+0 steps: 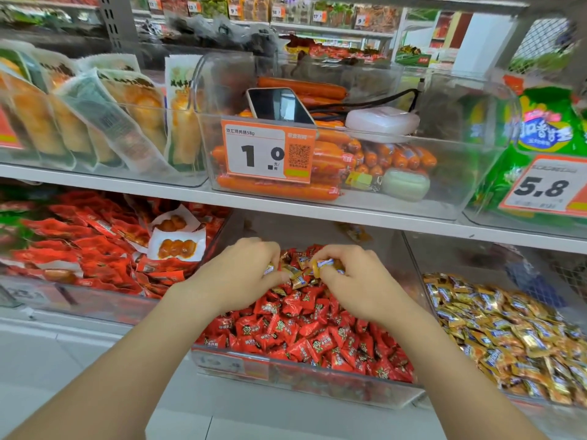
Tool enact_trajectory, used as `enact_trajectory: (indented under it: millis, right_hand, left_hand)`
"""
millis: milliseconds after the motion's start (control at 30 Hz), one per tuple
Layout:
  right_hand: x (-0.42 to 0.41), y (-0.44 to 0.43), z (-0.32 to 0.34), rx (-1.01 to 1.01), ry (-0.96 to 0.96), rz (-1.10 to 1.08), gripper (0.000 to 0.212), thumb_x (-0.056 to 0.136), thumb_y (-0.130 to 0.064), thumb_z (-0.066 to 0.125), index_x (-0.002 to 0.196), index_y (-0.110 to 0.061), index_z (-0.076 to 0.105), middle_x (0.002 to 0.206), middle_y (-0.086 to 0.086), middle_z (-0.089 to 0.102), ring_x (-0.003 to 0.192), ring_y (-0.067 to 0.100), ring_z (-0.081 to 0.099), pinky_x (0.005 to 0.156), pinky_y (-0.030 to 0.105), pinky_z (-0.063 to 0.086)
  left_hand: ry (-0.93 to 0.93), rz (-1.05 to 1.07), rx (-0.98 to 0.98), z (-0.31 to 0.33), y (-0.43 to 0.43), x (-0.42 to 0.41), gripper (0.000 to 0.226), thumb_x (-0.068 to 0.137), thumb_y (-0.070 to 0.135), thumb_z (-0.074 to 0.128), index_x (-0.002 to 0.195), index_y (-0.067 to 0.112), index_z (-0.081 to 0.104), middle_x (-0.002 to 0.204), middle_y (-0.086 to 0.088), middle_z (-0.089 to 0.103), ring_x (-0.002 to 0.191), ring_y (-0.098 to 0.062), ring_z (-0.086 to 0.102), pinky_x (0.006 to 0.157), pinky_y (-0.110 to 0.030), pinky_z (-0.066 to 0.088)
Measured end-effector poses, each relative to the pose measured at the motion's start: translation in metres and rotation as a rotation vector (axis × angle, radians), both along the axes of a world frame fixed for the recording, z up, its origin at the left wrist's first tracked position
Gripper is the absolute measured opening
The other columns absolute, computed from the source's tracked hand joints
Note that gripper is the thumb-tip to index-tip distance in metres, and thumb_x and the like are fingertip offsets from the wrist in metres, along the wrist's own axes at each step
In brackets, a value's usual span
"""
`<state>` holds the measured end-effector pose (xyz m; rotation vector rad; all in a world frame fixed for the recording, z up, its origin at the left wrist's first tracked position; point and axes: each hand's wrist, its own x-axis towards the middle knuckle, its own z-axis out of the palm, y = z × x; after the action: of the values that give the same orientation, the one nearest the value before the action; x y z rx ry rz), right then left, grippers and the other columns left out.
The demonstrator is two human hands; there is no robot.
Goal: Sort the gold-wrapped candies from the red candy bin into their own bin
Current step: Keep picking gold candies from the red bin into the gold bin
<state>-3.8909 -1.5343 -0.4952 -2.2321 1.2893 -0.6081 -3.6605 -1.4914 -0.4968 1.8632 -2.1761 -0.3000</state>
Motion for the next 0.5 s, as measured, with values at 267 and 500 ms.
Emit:
enact_trajectory:
  millis: [267, 500]
  right_hand:
    - [0.021, -0.02, -0.01, -0.186, 0.181, -0.043, 0.03, 0.105, -0.042, 0.052, 0.102, -0.025, 0.076, 0.092, -0.003, 0.078, 0.093, 0.023, 0.07, 0.08, 0.04, 0.056]
    - [0.039, -0.027, -0.01, -0.011, 0.663, 0.23, 0.058, 0.103, -0.043, 0.062, 0.156, -0.043, 0.036, 0.144, 0.008, 0.055, 0.13, 0.034, 0.056, 0.099, 0.049, 0.051]
  left_hand:
    - [-0.153, 0.04, 0.093, -0.003, 0.007, -0.012, 0.04, 0.096, 0.051, 0.07, 0.126, 0.026, 0.062, 0.12, -0.003, 0.06, 0.108, -0.03, 0.064, 0.09, -0.043, 0.055]
    - [-0.143, 0.048, 0.119, -0.006, 0.005, -0.006, 0.035, 0.091, 0.051, 0.076, 0.118, 0.029, 0.071, 0.124, -0.002, 0.066, 0.109, -0.026, 0.067, 0.091, -0.041, 0.057]
